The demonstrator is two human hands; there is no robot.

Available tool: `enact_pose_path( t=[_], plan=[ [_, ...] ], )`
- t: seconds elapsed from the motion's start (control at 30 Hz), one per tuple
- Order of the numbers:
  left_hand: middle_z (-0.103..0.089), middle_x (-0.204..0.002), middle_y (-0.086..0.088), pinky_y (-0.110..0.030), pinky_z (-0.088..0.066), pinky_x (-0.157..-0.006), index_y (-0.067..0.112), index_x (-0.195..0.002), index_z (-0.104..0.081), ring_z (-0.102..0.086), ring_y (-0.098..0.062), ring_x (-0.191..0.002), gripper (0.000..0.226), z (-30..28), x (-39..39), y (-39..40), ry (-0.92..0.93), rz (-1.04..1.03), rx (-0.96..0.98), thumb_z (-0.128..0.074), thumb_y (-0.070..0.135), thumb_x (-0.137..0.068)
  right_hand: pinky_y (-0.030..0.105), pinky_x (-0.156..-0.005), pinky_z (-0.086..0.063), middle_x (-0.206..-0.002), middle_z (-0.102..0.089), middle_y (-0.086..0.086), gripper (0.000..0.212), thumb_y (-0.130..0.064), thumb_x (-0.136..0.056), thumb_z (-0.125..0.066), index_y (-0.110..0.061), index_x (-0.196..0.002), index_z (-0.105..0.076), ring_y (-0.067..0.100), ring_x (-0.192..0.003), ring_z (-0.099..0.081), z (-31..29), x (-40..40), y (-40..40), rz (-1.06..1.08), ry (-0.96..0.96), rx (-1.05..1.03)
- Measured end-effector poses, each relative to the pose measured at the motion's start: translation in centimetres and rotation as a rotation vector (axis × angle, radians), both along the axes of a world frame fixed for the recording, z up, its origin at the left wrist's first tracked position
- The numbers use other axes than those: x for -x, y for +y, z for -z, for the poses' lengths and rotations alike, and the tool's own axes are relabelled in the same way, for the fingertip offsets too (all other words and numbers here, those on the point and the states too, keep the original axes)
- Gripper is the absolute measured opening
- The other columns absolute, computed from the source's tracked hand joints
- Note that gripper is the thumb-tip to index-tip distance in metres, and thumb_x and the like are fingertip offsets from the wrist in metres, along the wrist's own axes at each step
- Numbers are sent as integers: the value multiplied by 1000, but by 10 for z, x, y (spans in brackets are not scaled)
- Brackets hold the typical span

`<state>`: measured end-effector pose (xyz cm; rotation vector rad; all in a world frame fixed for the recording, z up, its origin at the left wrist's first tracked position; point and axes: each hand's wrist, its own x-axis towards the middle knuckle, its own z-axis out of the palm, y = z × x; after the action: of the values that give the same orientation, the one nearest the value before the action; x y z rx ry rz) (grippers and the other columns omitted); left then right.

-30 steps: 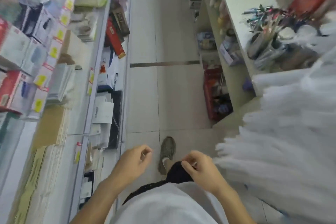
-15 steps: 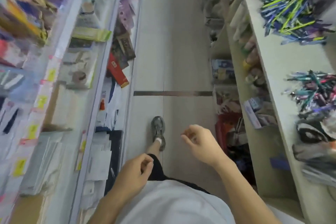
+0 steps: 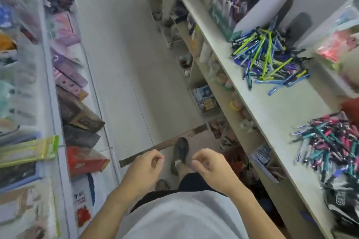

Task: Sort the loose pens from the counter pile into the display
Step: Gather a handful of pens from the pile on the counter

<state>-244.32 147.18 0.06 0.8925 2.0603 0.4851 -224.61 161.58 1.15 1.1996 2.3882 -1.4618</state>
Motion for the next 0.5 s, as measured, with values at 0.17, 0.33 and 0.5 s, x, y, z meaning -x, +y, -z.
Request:
enact_pose_path(
  t=[0.17, 0.33, 0.5],
  plan=[
    [-62, -88, 20, -22, -46, -74, 39, -93, -57, -59, 2, -84, 10, 5, 62, 131, 76, 237, 5, -53, 33, -100, 23, -81, -55, -94, -66, -16, 7, -32, -99, -60, -32, -99, -66, 0, -87, -62, 22, 47, 98, 125, 5, 27],
    [-64, -96, 16, -15, -45, -79, 29, -102, -63, -58, 0, -91, 11, -16, 91, 257, 107, 430, -45, -52, 29, -100, 18, -77, -50, -93, -64, -18, 7, -35, -99, -60, -33, -97, -66, -2, -85, -61, 18, 71, 188, 272, 25, -10],
    [-64, -96, 18, -11, -44, -74, 30, -104, -63, -58, 3, -89, 11, -26, 96, 377, 89, 635, -95, -53, 32, -100, 12, -73, -45, -96, -63, -16, 5, -34, -98, -61, -33, -97, -66, -2, -88, -59, 13, 63, 258, 542, 33, -45]
  ],
)
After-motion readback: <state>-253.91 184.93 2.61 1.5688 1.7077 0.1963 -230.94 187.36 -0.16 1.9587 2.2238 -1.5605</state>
